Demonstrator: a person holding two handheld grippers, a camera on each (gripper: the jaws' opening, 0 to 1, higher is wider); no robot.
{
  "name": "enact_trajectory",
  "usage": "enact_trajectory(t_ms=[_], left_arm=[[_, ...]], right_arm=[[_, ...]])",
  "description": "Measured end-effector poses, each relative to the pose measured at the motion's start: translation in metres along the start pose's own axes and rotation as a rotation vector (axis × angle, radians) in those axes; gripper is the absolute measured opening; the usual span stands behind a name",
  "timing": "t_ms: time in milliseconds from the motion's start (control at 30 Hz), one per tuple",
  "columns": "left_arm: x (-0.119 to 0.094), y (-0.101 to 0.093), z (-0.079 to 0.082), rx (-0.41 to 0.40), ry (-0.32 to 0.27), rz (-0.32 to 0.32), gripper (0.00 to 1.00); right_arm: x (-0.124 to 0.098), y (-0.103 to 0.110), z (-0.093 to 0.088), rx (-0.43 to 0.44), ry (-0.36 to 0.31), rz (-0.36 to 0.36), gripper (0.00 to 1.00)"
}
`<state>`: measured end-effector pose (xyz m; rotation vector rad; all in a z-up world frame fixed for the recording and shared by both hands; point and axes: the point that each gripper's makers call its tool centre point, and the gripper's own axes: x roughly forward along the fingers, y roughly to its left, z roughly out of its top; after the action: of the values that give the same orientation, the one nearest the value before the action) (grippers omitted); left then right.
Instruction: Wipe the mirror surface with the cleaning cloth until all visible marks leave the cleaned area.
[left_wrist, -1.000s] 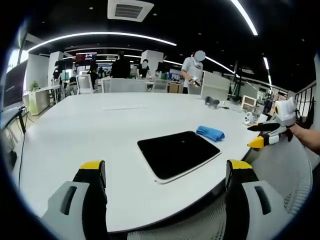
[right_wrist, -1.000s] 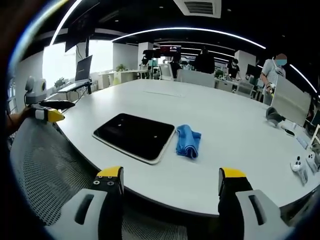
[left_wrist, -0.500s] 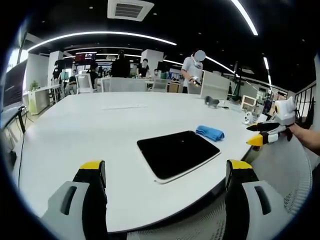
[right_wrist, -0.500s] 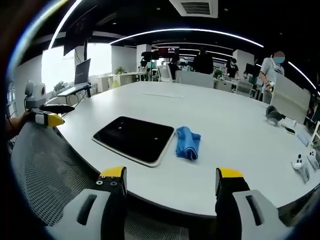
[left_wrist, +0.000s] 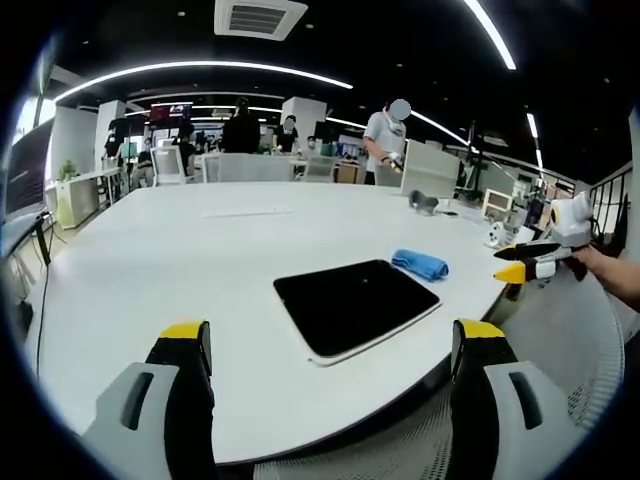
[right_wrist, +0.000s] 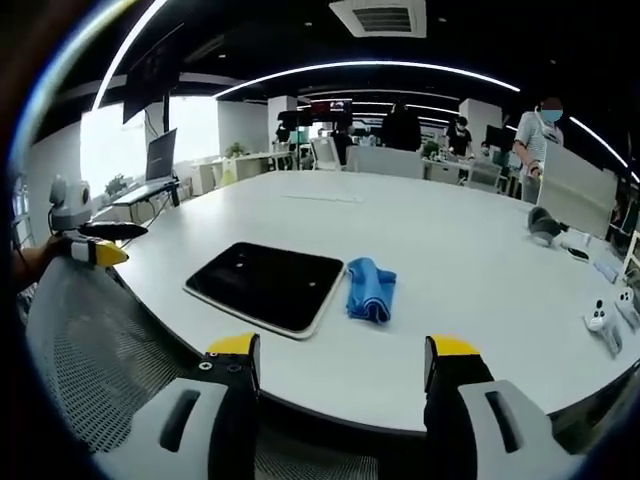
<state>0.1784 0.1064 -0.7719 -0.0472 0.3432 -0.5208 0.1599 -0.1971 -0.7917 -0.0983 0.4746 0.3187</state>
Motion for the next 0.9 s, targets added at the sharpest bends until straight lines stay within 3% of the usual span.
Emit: enact_trajectory(t_ms=[233, 400, 467, 533, 800, 900], left_arm=[[0.0, 0.0, 0.0, -0.001, -0.001, -0.002, 0.99], [0.0, 0.0, 0.001, -0.001, -0.005, -0.005, 0.99], [0.0, -0.001, 0.001, -0.002, -0.005, -0.006, 0.99], [0.0, 0.0, 0.001, -0.002, -0.005, -0.006, 0.99], [0.0, 0.0, 0.002, -0.006, -0.013, -0.003, 0.99], [-0.001, 0.001, 0.003, -0.012, -0.023, -0.001, 0.99]], right_arm=[[0.002, -0.005, -0.001, -0.037, 0.032, -0.008, 0.52], [0.001, -0.009, 0.015, -0.051, 0.013, -0.004, 0.52], [0.003, -0.016, 0.022, -0.148, 0.02, -0.032, 0.55], [0.003, -0.013, 0.027, -0.197, 0.029, -0.026, 0.5], [0.015, -0.013, 0.05, -0.188, -0.003, -0.01, 0.41], [0.017, -0.006, 0.068, -0.026, -0.067, 0.042, 0.37]])
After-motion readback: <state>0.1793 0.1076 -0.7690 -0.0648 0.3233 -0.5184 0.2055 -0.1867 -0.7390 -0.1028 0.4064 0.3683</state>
